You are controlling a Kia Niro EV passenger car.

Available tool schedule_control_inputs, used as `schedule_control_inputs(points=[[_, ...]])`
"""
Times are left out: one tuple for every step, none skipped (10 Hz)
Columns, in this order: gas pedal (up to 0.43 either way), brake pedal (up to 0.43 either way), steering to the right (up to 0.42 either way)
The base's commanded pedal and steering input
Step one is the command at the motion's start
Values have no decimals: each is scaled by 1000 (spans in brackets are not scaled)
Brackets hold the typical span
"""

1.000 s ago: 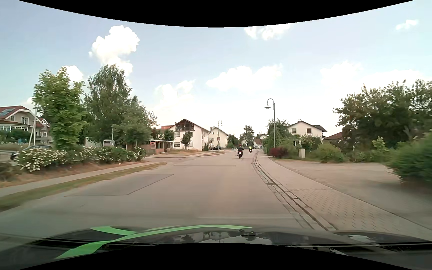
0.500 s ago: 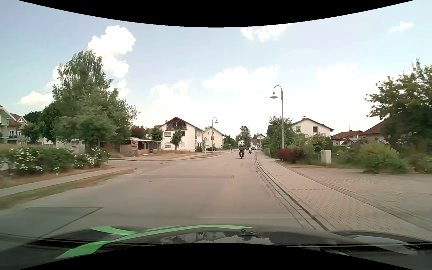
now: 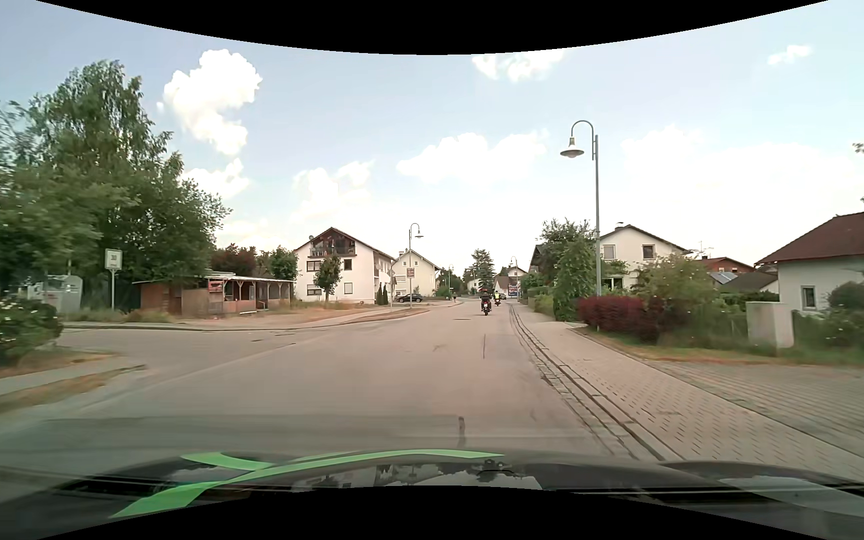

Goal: Follow the waypoints while adhering to traffic rules and regulations

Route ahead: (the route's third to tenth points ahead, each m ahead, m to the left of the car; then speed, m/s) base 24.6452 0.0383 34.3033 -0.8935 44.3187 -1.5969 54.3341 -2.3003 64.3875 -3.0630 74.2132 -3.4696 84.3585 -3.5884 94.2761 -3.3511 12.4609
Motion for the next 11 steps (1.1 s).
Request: schedule_control_inputs(points=[[138,0,12],[138,0,12],[138,0,12],[150,0,12],[150,0,12],[138,0,12],[130,0,12],[98,0,12],[98,0,12],[110,0,12],[110,0,11]])
